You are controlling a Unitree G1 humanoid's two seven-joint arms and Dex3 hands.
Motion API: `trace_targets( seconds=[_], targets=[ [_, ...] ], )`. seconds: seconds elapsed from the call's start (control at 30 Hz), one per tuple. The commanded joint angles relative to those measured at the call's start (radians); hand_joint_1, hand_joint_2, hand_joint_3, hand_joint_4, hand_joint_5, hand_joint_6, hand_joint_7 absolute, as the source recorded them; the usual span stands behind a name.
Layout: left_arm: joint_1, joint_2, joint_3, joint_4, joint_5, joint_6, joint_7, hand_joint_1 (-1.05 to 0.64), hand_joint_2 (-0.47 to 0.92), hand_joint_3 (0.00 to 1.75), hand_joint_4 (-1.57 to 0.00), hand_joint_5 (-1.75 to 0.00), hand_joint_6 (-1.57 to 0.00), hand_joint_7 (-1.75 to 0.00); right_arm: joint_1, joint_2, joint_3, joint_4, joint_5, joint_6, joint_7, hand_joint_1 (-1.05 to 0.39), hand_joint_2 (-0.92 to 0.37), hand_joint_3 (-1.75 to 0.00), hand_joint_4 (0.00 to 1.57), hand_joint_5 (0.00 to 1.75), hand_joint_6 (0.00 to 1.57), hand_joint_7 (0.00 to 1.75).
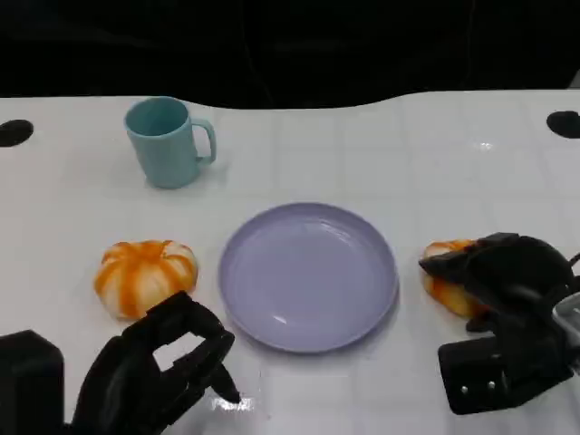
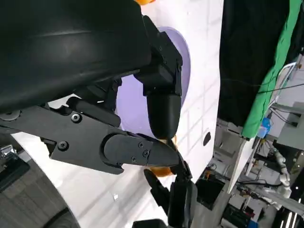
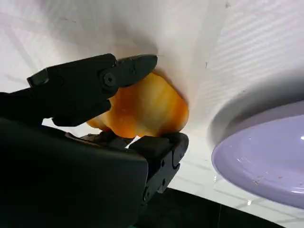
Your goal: Grasp the bread from the table and place it into the plate.
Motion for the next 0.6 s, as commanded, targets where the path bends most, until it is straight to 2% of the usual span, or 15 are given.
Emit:
trace_targets(
  seconds=[0.03, 0.07, 0.17, 0.2, 0.23, 0.3, 0.33, 0.4, 0.43, 0.5, 0.53, 0.6],
  targets=[
    [0.011, 0.008, 0.003, -0.018, -0.004, 0.000, 0.003, -0.56, 0.92, 0.18, -0.69, -1.75, -0.51, -1.67, -0.030, 0.020, 0.024, 0.058, 0.007, 0.019, 0.001, -0.31, -0.89, 0.00, 0.58, 0.14, 0.64, 0.06],
    [0.012, 0.008, 0.003, -0.021, -0.004, 0.004, 0.005, -0.56, 0.92, 0.18, -0.69, -1.75, -0.51, -1.67, -0.040, 0.028, 0.026, 0.076, 0.007, 0.020, -0.019, -0.31, -0.89, 0.00, 0.60, 0.14, 0.66, 0.05],
    [0.014, 0.007, 0.003, -0.025, -0.006, 0.005, 0.005, -0.56, 0.92, 0.18, -0.69, -1.75, -0.51, -1.67, -0.062, 0.047, 0.017, 0.133, 0.030, -0.010, -0.092, -0.25, -0.87, 0.00, 0.89, 0.23, 0.90, 0.11],
    [0.015, 0.007, 0.002, -0.027, -0.004, 0.005, 0.006, -0.56, 0.92, 0.18, -0.69, -1.75, -0.50, -1.67, -0.071, 0.050, 0.011, 0.156, 0.045, -0.033, -0.122, -0.23, -0.87, 0.00, 0.91, 0.39, 0.96, 0.11],
    [0.015, 0.007, 0.001, -0.028, -0.003, 0.005, 0.007, -0.56, 0.92, 0.18, -0.69, -1.75, -0.50, -1.67, -0.078, 0.052, 0.009, 0.176, 0.052, -0.052, -0.151, -0.19, -0.86, 0.00, 0.88, 0.75, 1.06, 0.10],
    [0.016, 0.006, 0.001, -0.031, -0.006, 0.008, 0.006, -0.56, 0.92, 0.18, -0.69, -1.75, -0.50, -1.68, -0.095, 0.055, 0.011, 0.216, 0.061, -0.083, -0.203, -0.16, -0.86, 0.00, 0.86, 1.03, 1.14, 0.09],
    [0.017, 0.006, 0.001, -0.033, -0.008, 0.010, 0.006, -0.55, 0.92, 0.19, -0.69, -1.75, -0.50, -1.68, -0.105, 0.055, 0.013, 0.241, 0.064, -0.105, -0.235, -0.13, -0.87, -0.01, 0.85, 1.32, 1.21, 0.12],
    [0.018, 0.005, 0.000, -0.033, -0.010, 0.009, 0.004, -0.55, 0.92, 0.19, -0.69, -1.75, -0.49, -1.68, -0.123, 0.057, 0.015, 0.284, 0.068, -0.141, -0.287, -0.10, -0.88, 0.00, 0.84, 1.62, 1.27, 0.23],
    [0.018, 0.006, -0.001, -0.034, -0.008, 0.008, 0.004, -0.55, 0.92, 0.19, -0.69, -1.75, -0.49, -1.68, -0.130, 0.057, 0.017, 0.300, 0.067, -0.151, -0.304, -0.08, -0.89, -0.01, 0.86, 1.69, 1.12, 0.67],
    [0.019, 0.007, -0.001, -0.036, -0.006, 0.010, 0.006, -0.55, 0.92, 0.19, -0.69, -1.75, -0.48, -1.68, -0.140, 0.059, 0.015, 0.320, 0.070, -0.166, -0.336, -0.07, -0.91, -0.03, 0.89, 1.73, 0.86, 1.31],
    [0.019, 0.007, -0.001, -0.036, -0.007, 0.011, 0.006, -0.55, 0.92, 0.20, -0.69, -1.75, -0.48, -1.68, -0.143, 0.061, 0.013, 0.328, 0.072, -0.173, -0.351, -0.07, -0.91, -0.05, 0.90, 1.74, 0.76, 1.54],
    [0.020, 0.006, 0.000, -0.036, -0.009, 0.012, 0.006, -0.55, 0.92, 0.20, -0.68, -1.75, -0.48, -1.69, -0.147, 0.064, 0.009, 0.344, 0.078, -0.188, -0.383, -0.07, -0.91, -0.05, 0.90, 1.74, 0.70, 1.65]
  ],
)
